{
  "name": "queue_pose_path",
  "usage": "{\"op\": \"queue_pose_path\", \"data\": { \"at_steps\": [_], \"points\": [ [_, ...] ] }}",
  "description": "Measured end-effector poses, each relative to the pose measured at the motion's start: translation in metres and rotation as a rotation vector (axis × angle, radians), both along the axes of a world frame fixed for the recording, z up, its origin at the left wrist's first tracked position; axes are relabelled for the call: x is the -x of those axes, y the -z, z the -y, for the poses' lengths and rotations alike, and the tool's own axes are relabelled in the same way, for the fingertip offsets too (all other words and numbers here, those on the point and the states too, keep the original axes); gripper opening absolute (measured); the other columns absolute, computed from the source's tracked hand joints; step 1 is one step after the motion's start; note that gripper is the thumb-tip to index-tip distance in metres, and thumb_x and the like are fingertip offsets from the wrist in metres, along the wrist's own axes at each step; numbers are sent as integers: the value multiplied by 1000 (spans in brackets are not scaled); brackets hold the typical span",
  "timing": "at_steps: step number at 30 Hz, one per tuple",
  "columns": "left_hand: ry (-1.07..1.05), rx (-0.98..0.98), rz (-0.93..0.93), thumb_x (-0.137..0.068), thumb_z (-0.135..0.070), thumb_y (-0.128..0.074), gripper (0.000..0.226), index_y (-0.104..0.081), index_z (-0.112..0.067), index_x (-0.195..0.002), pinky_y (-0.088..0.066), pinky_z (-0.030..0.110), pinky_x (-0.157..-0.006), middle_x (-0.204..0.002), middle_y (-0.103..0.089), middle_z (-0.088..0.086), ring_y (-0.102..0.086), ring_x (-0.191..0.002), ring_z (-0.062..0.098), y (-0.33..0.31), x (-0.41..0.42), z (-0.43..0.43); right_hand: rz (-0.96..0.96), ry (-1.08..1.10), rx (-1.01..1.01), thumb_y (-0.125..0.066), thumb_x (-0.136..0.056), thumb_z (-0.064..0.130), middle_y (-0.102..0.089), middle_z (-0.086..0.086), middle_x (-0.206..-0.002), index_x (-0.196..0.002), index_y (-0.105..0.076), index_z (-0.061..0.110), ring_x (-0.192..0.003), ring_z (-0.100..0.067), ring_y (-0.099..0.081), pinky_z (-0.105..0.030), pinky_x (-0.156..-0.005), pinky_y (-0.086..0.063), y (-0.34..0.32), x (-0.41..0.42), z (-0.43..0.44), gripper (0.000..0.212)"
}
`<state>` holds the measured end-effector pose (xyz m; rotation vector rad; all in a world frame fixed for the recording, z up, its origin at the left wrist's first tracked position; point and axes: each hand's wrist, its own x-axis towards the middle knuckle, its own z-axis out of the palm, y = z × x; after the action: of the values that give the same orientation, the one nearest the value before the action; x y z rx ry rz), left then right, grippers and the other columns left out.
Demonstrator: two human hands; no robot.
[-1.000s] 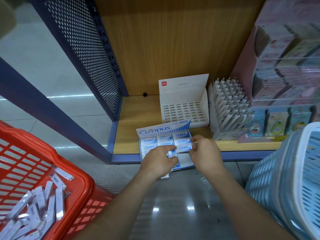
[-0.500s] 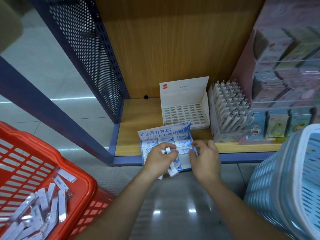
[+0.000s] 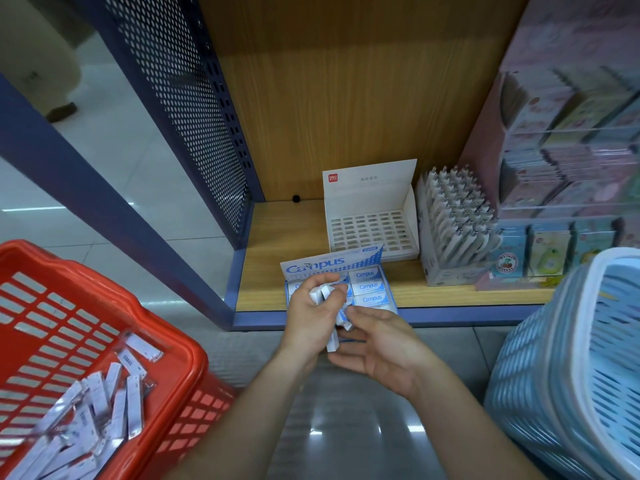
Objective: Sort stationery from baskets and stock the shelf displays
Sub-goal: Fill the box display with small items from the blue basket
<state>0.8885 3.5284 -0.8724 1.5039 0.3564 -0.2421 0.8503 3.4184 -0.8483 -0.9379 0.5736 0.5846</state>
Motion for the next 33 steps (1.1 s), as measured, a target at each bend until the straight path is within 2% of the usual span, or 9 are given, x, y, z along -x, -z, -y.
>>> {"op": "queue_pose_path", "data": {
  "at_steps": [3,7,9,13,17,22,26,29,33],
  "points": [
    [11,-58,45,-86,-19,-72,13,-67,-20,-97,-55,35,-83,-100,-70,3,-66,-87,12,-2,3,1,51,37,28,-53,-99,13,-68,-9,-75,-105,-65,5,-69,-23,-69,-41,-77,-58,2,5,-6,16],
    [-34,48,-68,-82,-20,-77,23,-64,-15,-101,-57,45,-78,-92,-69,8,-69,-81,22,-5,6,3,165,113,115,-52,-99,8,-74,-8,-88,-109,-70,4,-70,-15,-69,-45,-90,-56,0,7,-13,21],
    [-33,107,-91,-83,-14,-75,22,-63,-7,-101,-56,44,-77,-92,-70,14,-69,-81,24,-6,6,2,199,166,165,-55,-97,7,-74,-9,-92,-110,-70,3,-68,-12,-68,-40,-86,-58,-1,7,-15,20],
    [-52,219,-107,-87,-10,-69,26,-62,5,-106,-54,45,-81,-102,-70,25,-69,-87,31,-11,9,0,238,217,178,-53,-98,5,-74,-12,-100,-108,-71,3,-89,-22,-71,-30,-76,-60,-5,5,-14,21],
    [-119,237,-74,-87,-3,-66,5,-65,-6,-90,-55,38,-75,-84,-72,11,-68,-74,22,-24,5,-5,244,244,237,-56,-97,7,-71,-9,-94,-109,-67,8,-83,-15,-71,-28,-67,-59,-8,2,-5,16],
    [-40,166,-108,-86,-14,-71,7,-65,-15,-84,-44,31,-66,-69,-59,0,-52,-66,17,-28,1,-17,253,225,299,-65,-91,6,-70,-11,-85,-107,-63,9,-69,-17,-70,-22,-56,-51,-9,-3,7,16],
    [34,193,-143,-84,-21,-74,11,-67,-14,-86,-42,26,-59,-68,-62,-1,-50,-60,14,-32,4,-18,282,200,325,-64,-90,2,-66,-7,-72,-108,-67,6,-65,-16,-60,-24,-61,-47,-7,-2,12,19],
    [28,186,-147,-82,-16,-76,11,-66,-15,-83,-48,25,-59,-71,-62,1,-54,-60,13,-32,4,-20,287,211,293,-66,-87,-2,-60,0,-63,-108,-69,9,-64,-15,-52,-24,-64,-44,-7,-2,15,24],
    [81,176,-100,-82,-3,-73,13,-66,-14,-79,-45,20,-51,-67,-65,-1,-57,-54,8,-32,10,-15,263,297,52,-60,-87,-10,-70,1,-69,-100,-66,3,-61,-6,-60,-14,-58,-47,-10,-2,8,21]
  ]
}}
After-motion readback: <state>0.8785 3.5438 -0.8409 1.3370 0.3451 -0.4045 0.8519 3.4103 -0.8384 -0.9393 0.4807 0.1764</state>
